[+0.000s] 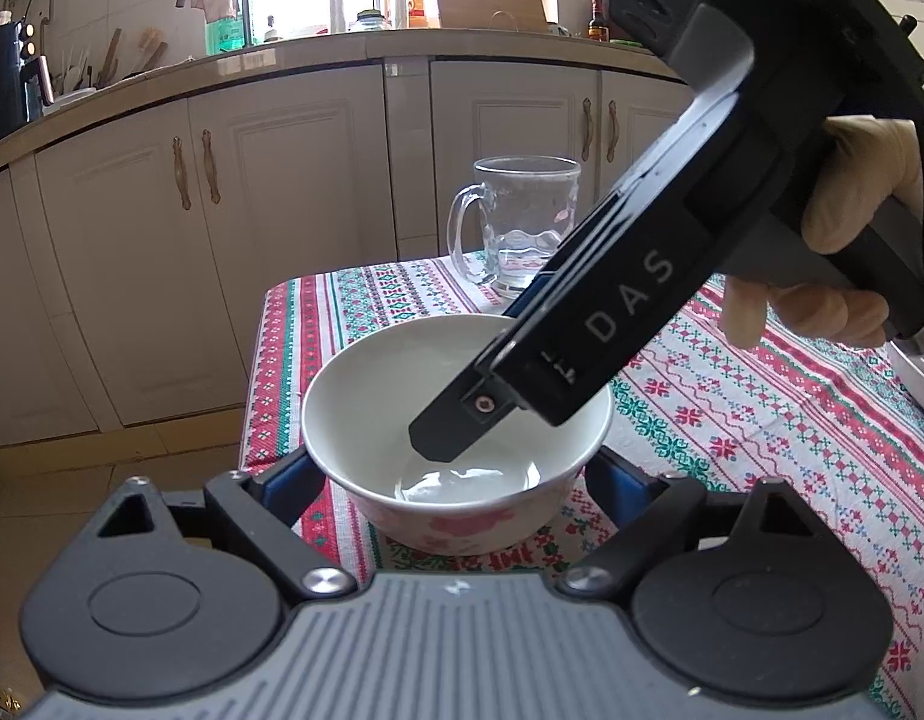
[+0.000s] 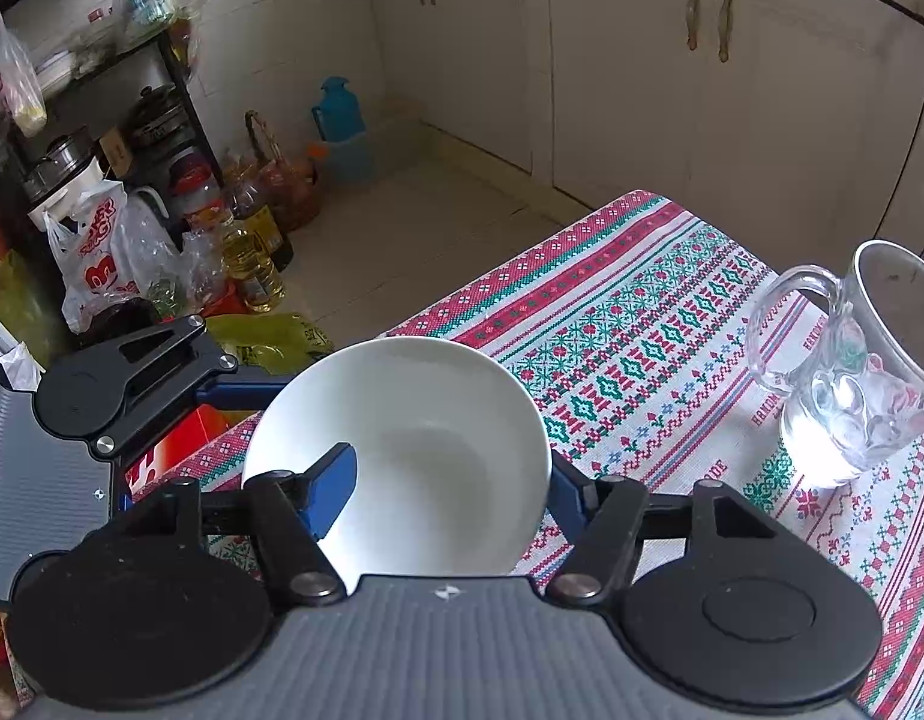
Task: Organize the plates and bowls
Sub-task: 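Lift the pink-patterned bowl with the right tool and carry it toward the white bowl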
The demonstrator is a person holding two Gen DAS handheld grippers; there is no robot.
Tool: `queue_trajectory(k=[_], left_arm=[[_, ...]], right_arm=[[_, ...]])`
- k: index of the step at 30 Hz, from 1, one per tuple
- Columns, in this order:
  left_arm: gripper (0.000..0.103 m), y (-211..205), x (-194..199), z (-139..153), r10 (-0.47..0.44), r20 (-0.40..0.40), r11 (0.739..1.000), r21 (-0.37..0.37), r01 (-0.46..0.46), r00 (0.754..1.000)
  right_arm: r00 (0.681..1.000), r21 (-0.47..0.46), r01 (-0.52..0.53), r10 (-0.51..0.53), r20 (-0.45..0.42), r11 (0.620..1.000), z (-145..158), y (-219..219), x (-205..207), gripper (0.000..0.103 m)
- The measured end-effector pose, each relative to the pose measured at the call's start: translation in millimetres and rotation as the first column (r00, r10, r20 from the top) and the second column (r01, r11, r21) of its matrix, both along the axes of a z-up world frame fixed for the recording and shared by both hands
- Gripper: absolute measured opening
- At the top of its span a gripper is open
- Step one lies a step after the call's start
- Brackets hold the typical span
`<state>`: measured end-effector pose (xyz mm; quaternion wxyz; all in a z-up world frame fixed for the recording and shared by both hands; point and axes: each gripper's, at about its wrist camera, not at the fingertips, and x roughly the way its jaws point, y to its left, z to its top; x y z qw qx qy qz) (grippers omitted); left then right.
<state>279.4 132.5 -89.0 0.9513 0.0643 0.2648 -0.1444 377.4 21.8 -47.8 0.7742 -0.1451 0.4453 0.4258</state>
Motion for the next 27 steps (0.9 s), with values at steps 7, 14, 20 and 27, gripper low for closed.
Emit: queue_trajectory(k=[7,14,20,27], left_arm=[[0.093,1.4,-0.2,1.1,0.005,-0.01,1.0,-0.005,-0.005,1.0],[0.093,0.1,-4.4,6.2,0.008,-0.01,1.0,-0.006,-0.008,1.0],[0.093,-2.4,-10.1,15.9,0.002,0.004,1.0,0.006,-0.002,1.0],[0.093,-6.9,-23.4,28.9,-0.002,0.019,1.0,0.015,0.002,1.0]], right_arm=[[1.0,0.008,-0.003,0.003,0.003,1.0,3.0,0.7,-2.2,0.072],[1.0,0.012,-0.012,0.012,0.012,1.0,9.6,-1.1,-7.0,0.072],[1.0,0.02,-0.01,0.01,0.014,1.0,16.7,-5.1,-12.1,0.072],[1.0,0.032,-0.016,0.016,0.026,0.999,28.8,-10.4,-24.5,0.072]])
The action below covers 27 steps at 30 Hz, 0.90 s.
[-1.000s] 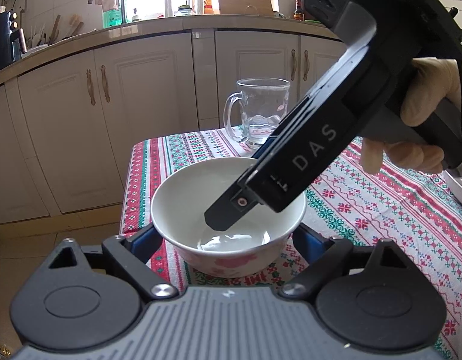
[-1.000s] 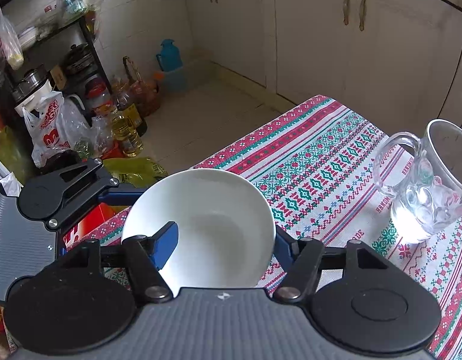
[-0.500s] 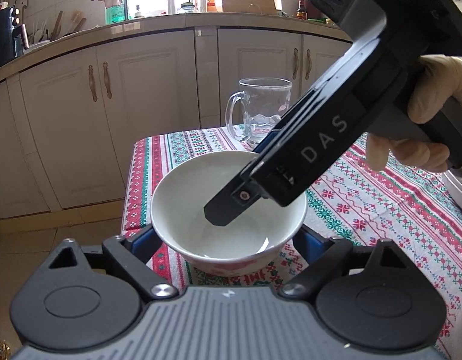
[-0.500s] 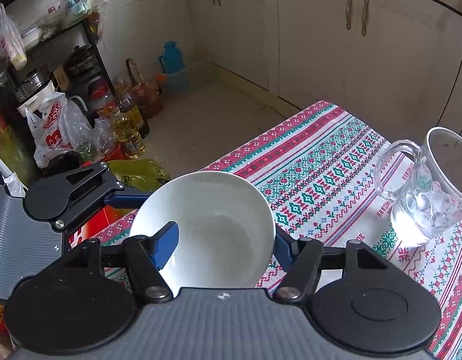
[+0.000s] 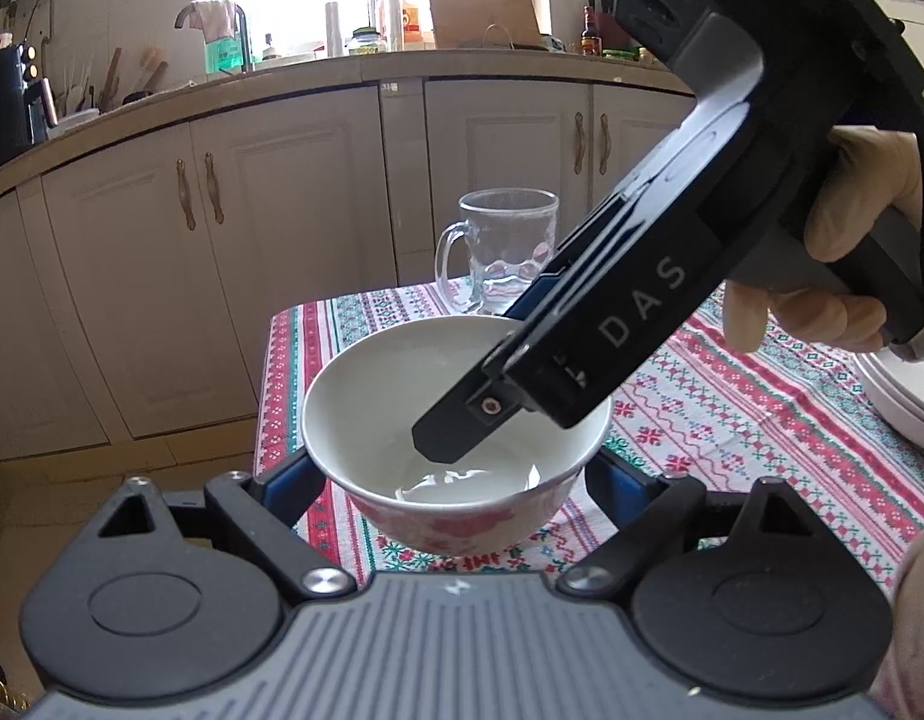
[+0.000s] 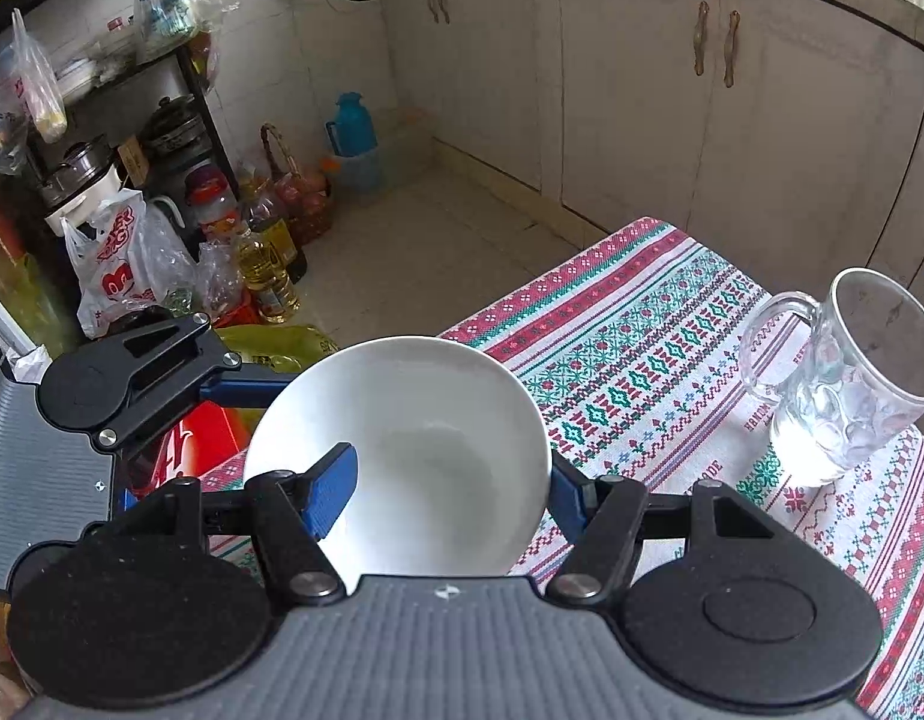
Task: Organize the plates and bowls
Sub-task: 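Lift the pink-patterned bowl with the right tool and carry it toward the white bowl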
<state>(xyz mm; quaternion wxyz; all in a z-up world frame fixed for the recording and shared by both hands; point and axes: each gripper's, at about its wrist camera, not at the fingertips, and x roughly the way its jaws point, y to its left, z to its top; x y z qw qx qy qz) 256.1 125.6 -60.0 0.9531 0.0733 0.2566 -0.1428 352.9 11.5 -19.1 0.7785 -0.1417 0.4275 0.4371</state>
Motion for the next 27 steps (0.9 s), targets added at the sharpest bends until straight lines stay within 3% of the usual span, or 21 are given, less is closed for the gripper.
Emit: queue_trajectory(k=[27], left_arm=[[0.093,-34.1,-93.8,59.1,-0.054,0.037,0.998,0.037,0.053,0.998]], right_arm=[[0.998,0.069,-0.018,0.014,0.059,0.997,63.2,-47.0,-101.3,0.072]])
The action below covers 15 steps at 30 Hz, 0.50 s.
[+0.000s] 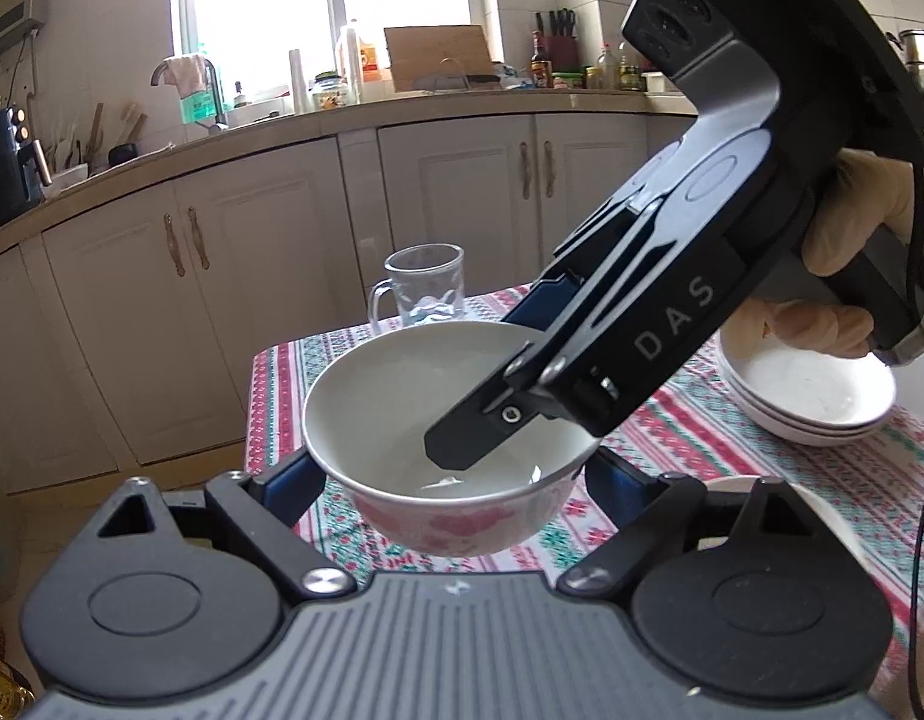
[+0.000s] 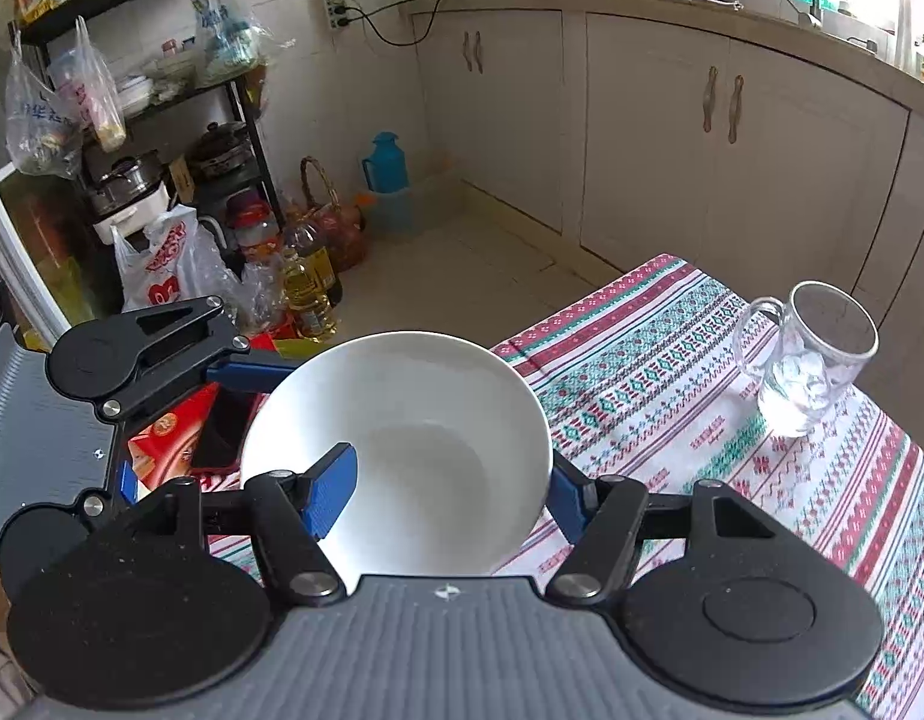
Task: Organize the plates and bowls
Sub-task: 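Lift the pink-patterned bowl with the right tool and carry it toward the white bowl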
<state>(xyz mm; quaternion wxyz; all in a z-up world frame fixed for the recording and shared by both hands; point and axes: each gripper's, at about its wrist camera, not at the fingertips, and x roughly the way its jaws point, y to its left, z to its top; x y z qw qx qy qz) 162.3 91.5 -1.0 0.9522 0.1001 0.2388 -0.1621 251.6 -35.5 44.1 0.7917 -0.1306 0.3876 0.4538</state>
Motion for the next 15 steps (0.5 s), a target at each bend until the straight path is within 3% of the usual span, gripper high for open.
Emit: queue_trajectory(k=[7,15], left_arm=[[0.093,-14.1,-27.1,7.8,-0.024,0.004,1.0,0.002,0.024,1.0],[0.093,-25.5,-43.7,2.1,-0.051,-0.045,0.998,-0.03,0.05,0.998]], right_arm=[[1.0,0.006,0.007,-0.007,0.017,1.0,8.4,-19.2,-33.1,0.072],[0.999,0.005,0.01,-0.01,0.032,1.0,11.8,-41.1,-69.0,0.072]])
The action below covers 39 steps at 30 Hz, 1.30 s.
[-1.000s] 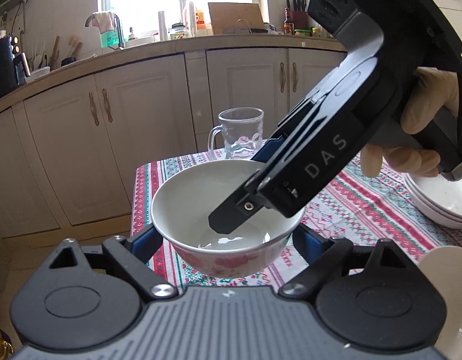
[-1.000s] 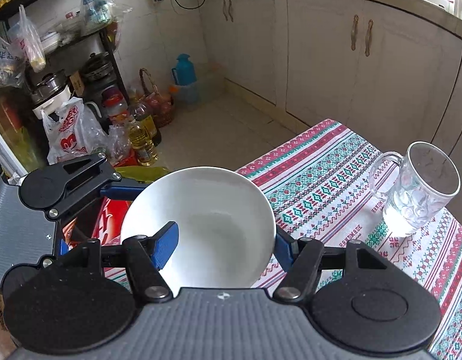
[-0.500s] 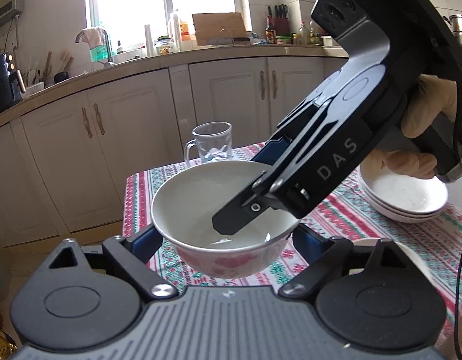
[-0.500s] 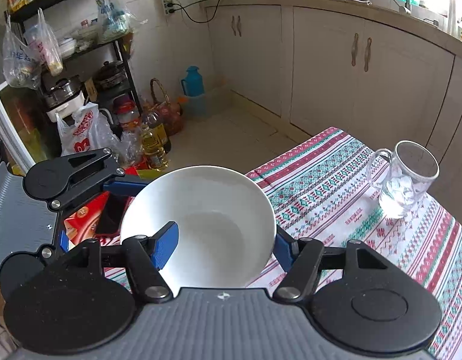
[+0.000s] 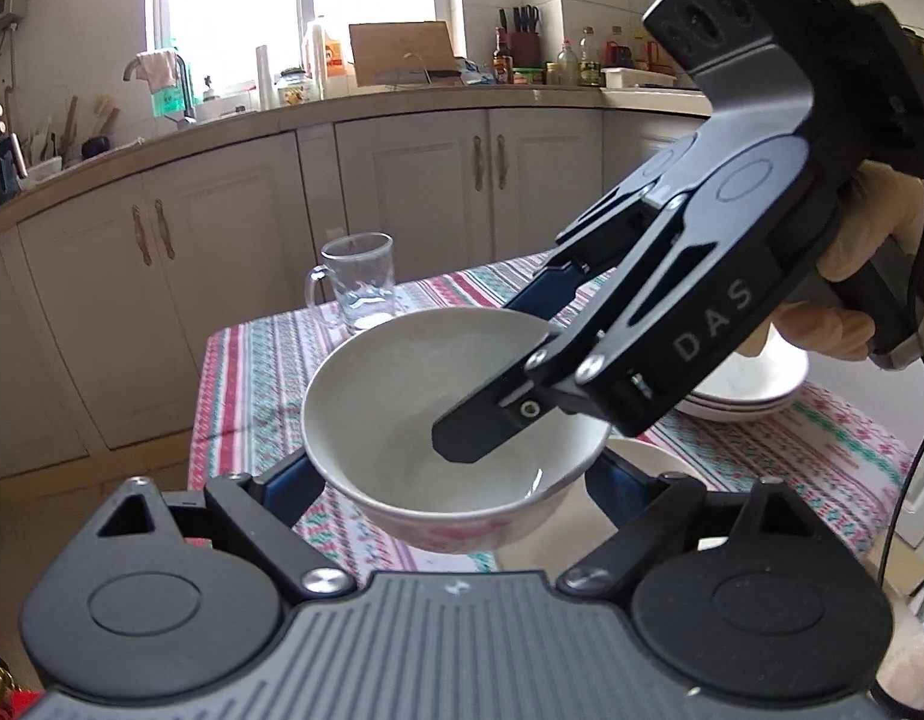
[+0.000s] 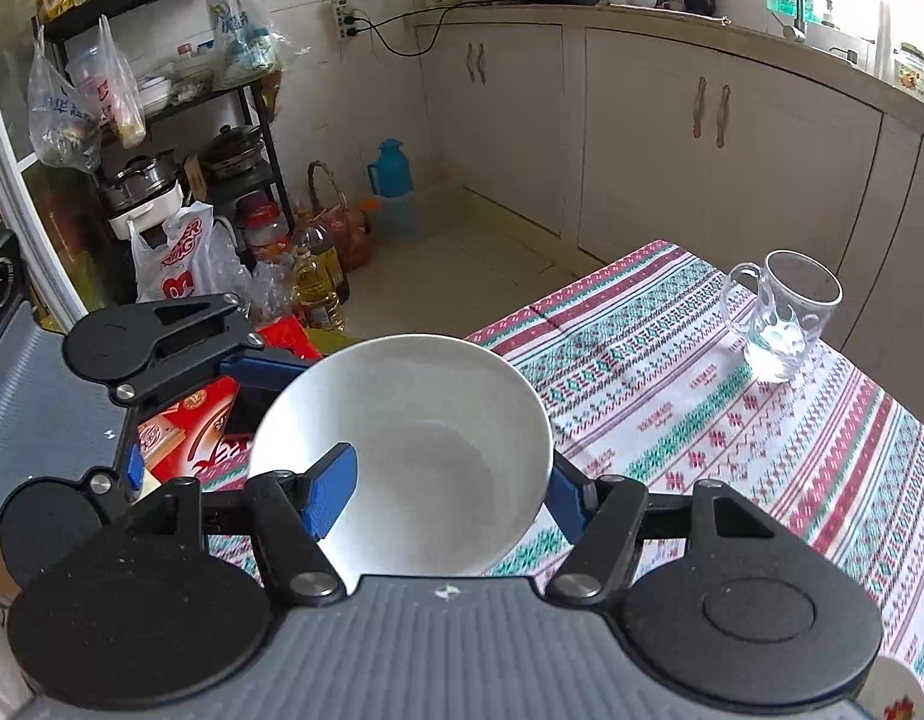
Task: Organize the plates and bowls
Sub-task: 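Lift the pink-patterned bowl with the right tool and carry it toward the white bowl, then lower the pink-patterned bowl into the white bowl and open the right tool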
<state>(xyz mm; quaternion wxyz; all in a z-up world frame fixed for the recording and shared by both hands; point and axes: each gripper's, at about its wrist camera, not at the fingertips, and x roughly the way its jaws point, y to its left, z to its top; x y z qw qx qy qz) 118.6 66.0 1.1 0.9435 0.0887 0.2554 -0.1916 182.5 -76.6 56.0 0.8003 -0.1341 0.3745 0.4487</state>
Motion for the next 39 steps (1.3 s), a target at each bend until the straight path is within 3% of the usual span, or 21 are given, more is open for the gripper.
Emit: queue_trajectory(k=[12,39], left_arm=[[0.093,-16.9,-18.1,-6.6,-0.053,-0.037,0.998,-0.016,0.053,0.998],[0.093,-35.4,-9.4,-30.0,-0.127,-0.135,0.992,-0.02,0.125,0.983]], right_arm=[[0.999,0.013,0.031,-0.03,-0.01,0.999,-4.4,-27.8,-30.3,0.072],[0.989,0.04,0.124,-0.12,-0.081,0.992,-40.0,-58.7,-31.8,0.072]])
